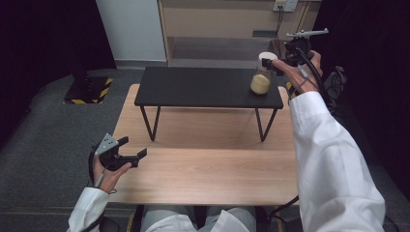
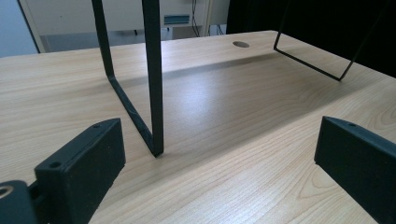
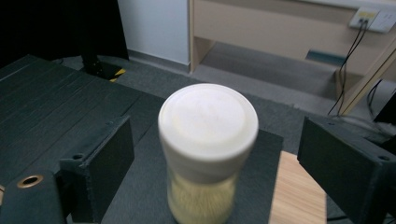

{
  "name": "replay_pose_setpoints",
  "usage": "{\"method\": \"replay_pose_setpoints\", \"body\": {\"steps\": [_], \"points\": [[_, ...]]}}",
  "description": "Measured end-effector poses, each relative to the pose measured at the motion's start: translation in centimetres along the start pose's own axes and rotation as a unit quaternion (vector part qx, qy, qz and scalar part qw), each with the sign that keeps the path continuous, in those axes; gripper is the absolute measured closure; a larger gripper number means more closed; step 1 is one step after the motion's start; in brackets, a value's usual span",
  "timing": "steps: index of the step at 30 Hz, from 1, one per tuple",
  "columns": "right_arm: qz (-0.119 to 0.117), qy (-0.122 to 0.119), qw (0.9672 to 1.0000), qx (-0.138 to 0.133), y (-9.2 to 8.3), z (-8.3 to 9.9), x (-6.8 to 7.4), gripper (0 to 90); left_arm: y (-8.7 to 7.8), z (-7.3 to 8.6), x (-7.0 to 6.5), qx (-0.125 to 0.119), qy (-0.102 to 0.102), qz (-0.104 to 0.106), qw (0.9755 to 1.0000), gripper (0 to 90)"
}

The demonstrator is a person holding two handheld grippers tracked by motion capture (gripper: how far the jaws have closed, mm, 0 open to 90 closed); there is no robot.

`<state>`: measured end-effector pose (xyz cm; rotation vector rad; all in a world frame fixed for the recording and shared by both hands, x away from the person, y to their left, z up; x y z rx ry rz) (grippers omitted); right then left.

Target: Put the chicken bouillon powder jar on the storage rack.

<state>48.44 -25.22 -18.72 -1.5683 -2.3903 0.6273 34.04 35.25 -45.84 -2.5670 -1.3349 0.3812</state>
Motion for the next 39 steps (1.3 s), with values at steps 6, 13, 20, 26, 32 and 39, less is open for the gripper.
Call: {"method": "replay_pose_setpoints", "body": {"steps": [6,13,20,26,32,39], "points": [[-0.018,0.01,0.9995,-0.023,-3.6,2.2,-0.4,10.0,0.2,-0.1,-0.3,0.003,0.005,0.004,1.0,0.8],[-0.024,0.0,0.9989,-0.041,-7.4,4.0,-0.5,7.7,0.2,-0.1,-0.2,0.002,0.001,0.004,1.0,0.8],[-0.026,-0.012,0.9979,-0.057,-11.1,5.3,0.2,7.3,0.2,-0.1,-0.3,0.001,0.004,0.006,1.0,0.8],[-0.026,-0.008,0.9976,-0.063,-12.2,6.3,0.0,7.1,0.3,-0.1,-0.3,0.004,0.004,0.007,1.0,0.8],[-0.026,0.002,0.9973,-0.069,-12.4,7.0,-0.5,7.1,0.4,-0.1,-0.3,0.005,0.004,0.007,1.0,0.8],[-0.028,-0.009,0.997,-0.072,-12.5,6.9,-0.4,7.4,0.5,-0.1,-0.4,0.006,0.006,0.008,0.9999,0.8]]}}
Point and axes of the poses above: each handheld gripper's, and its own axes: y roughly forward along the jaws, z roughly out of its underside, x roughly to its left, the point moved 7 cm from there along y, roughly forward along the jaws, and after that the axes turned 1 degree about -y, right-handed, at the moved point
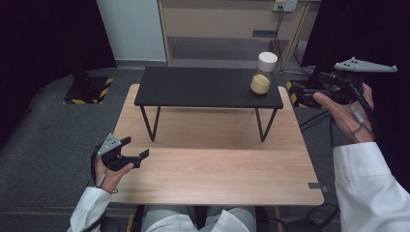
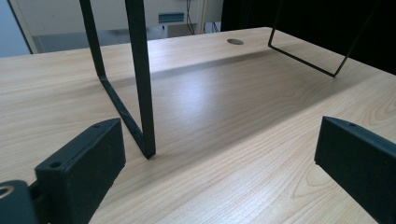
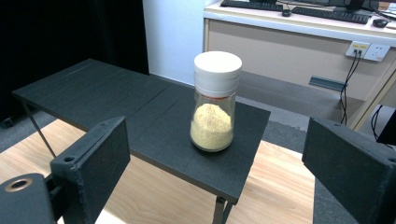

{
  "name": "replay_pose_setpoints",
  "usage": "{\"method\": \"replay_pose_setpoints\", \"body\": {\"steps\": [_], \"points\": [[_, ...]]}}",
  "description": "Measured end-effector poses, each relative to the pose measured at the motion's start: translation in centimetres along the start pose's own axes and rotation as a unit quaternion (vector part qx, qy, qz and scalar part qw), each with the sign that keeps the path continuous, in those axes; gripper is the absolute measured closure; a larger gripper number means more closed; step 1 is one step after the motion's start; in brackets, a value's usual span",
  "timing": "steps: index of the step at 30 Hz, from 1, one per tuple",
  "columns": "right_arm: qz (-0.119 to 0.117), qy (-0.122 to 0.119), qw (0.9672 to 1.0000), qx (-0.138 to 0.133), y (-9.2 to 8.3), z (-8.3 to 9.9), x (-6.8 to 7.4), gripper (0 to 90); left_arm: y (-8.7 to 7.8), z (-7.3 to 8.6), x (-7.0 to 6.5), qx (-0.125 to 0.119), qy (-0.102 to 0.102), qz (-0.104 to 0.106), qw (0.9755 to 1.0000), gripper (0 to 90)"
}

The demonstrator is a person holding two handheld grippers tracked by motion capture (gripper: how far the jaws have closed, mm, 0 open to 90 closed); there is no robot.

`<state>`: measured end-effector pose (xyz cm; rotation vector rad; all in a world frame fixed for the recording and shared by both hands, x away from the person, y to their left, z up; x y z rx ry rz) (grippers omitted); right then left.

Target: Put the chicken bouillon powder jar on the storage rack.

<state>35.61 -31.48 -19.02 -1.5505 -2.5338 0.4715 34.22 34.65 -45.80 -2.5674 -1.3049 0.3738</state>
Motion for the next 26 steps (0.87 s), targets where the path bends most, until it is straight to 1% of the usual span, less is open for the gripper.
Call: {"method": "replay_pose_setpoints", "body": {"steps": [7,18,26], "points": [[0.002,-0.001,1.0,0.001,0.12,0.01,0.0,7.9,-0.05,0.01,0.04,-0.001,0.0,0.001,1.0,0.8],[-0.001,0.004,1.0,0.004,0.49,0.02,-0.08,8.4,0.03,0.01,0.05,-0.001,0.0,0.002,1.0,0.8],[0.0,0.002,1.0,0.001,0.61,-0.14,0.02,8.5,0.07,0.01,0.07,-0.001,0.001,0.003,1.0,0.8]]}}
Point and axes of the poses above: each handheld gripper's, and its own axes: y roughly forward along the jaws, z roughly out of its underside, x roughly to its left, the point moved 7 cm from there along y, roughly forward along the jaws, and after that the axes turned 1 degree about -y, right-handed, at the moved point
